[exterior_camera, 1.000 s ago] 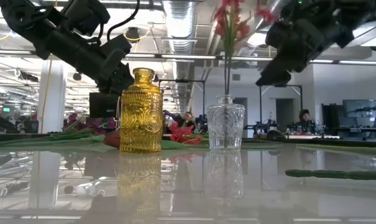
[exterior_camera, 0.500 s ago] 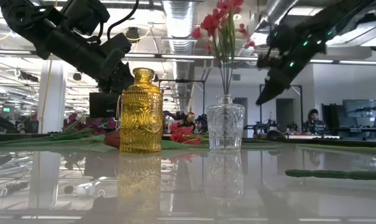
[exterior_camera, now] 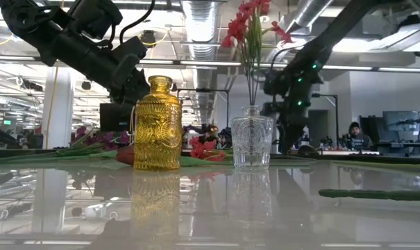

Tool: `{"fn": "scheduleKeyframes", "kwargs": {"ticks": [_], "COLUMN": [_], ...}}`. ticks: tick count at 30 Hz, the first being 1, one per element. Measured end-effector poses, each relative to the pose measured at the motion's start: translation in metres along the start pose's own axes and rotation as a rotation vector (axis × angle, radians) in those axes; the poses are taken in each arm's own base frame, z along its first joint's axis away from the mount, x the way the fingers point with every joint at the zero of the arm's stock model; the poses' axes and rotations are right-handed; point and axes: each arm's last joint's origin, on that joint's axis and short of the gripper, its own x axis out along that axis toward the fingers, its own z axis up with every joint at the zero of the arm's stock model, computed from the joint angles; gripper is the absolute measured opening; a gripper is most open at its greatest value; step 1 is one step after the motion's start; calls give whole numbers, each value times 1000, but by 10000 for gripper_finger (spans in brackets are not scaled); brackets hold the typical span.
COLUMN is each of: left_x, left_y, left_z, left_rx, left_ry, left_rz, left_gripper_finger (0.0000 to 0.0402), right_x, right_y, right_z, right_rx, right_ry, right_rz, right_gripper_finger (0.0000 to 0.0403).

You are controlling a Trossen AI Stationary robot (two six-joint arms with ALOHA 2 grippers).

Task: Sort flowers into vase by color
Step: Put the red flowers into the transparent vase

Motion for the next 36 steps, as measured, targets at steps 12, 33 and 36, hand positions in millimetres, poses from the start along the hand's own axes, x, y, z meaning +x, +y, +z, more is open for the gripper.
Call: {"fn": "scheduleKeyframes", "kwargs": {"ticks": [12, 33, 36], "left_x": [0, 0, 0], "left_y": [0, -1, -2], "left_z": [2, 3, 3], "left_rx": [22, -14, -18], "left_ry": [-19, -31, -27], "left_rz": [-1, -40, -69], "left_gripper_finger": [167, 167, 167], "right_x": [20, -127, -163], "right_y": [4, -9, -5], "right_z": [15, -4, -18], "right_rx": [-102, 402, 472], "right_ry": [136, -289, -391], "right_rz": [-54, -330, -402], "right_gripper_finger": [183, 19, 18]}}
